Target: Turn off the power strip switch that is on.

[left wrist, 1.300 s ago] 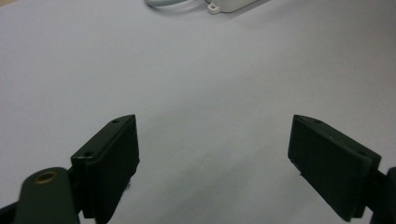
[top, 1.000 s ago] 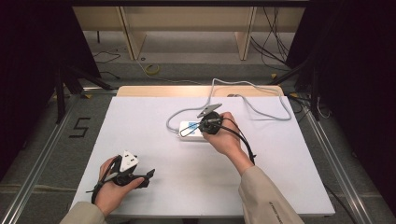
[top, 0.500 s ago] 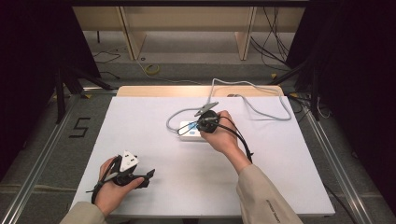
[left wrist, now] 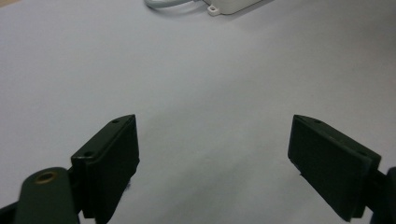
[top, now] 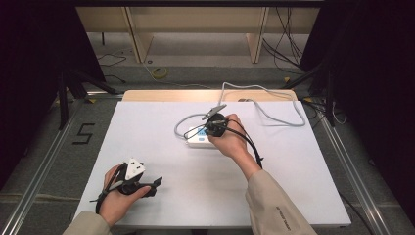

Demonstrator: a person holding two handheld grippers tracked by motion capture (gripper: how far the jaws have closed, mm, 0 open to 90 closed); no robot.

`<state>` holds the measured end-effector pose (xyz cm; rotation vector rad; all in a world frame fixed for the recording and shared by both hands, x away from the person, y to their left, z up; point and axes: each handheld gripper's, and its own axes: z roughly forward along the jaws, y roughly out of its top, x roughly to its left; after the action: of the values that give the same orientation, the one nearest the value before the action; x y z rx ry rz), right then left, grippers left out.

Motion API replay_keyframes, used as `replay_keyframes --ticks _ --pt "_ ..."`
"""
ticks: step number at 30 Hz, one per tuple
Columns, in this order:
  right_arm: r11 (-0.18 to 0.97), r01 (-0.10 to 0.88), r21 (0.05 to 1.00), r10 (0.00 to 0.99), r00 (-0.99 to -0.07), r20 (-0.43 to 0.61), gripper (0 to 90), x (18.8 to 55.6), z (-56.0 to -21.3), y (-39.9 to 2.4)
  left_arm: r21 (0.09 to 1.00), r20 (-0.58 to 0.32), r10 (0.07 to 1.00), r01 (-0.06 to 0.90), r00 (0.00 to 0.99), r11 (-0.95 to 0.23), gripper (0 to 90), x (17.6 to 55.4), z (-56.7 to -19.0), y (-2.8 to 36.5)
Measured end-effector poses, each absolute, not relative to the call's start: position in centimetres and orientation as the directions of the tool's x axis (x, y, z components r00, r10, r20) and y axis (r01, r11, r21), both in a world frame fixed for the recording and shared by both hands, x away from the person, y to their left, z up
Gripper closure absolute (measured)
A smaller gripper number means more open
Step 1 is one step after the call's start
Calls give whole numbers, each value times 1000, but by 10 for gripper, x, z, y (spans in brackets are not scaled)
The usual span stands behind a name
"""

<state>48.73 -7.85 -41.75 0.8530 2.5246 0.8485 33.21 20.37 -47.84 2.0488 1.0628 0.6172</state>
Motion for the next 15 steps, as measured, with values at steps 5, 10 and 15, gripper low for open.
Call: replay_keyframes --ticks 5,10,15 --pt "644 445 623 640 -759 -119 900 489 -418 -77 785 80 836 482 543 -389 162 332 -478 204" --pt "643 452 619 644 -756 -117 900 491 -420 -76 786 79 837 483 541 -386 162 332 -478 203" --pt "639 462 614 650 -752 -111 900 492 -422 -75 787 79 837 481 541 -385 162 332 -478 203"
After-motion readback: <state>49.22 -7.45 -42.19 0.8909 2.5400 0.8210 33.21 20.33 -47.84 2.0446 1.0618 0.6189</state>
